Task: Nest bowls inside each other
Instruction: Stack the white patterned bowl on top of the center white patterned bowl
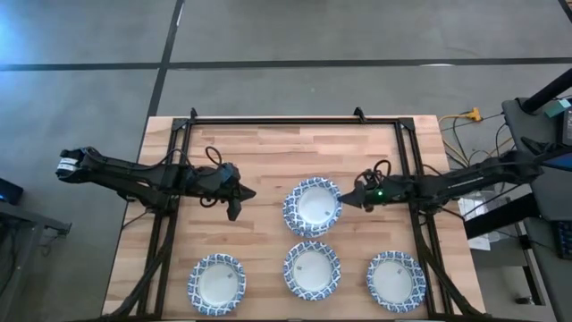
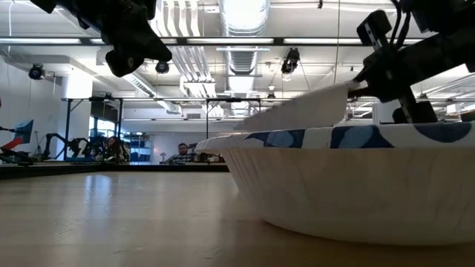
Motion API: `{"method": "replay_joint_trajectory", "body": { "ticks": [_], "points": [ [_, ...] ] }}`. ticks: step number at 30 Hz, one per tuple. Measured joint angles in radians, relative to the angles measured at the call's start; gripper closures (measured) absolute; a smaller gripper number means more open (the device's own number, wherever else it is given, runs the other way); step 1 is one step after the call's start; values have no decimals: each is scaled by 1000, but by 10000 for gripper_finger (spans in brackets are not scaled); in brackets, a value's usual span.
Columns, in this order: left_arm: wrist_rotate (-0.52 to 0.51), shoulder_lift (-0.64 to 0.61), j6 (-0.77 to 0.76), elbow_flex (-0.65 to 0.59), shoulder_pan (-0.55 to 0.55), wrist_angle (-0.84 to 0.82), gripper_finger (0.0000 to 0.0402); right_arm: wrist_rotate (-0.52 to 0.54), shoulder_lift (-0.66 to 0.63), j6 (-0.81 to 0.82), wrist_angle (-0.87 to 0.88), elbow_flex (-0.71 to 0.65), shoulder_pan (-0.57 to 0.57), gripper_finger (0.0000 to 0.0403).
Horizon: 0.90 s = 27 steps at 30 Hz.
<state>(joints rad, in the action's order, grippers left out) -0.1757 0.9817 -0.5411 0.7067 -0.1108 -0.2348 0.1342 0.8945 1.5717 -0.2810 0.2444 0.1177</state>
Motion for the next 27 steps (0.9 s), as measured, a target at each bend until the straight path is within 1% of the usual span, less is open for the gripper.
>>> {"method": "replay_joint_trajectory", "body": {
  "ticks": [4,8,12,17,20,24,27],
  "points": [
    [-1,0,-1,0,0,1,400,-10,86,-1,-23,17,0,376],
    [-1,0,-1,0,0,3,400,-18,171,-18,-83,44,0,376],
    [-1,0,-1,0,0,18,400,-53,257,-21,-92,70,1,376],
    [-2,0,-3,0,0,19,400,-63,345,6,-89,91,1,376],
    [-2,0,-3,0,0,20,400,-63,373,-13,-91,104,1,371],
    [-2,0,-3,0,0,21,400,-63,385,-53,-85,122,2,351],
    [-1,0,-3,0,0,20,400,-63,375,-72,-32,135,2,332]
  ]
}}
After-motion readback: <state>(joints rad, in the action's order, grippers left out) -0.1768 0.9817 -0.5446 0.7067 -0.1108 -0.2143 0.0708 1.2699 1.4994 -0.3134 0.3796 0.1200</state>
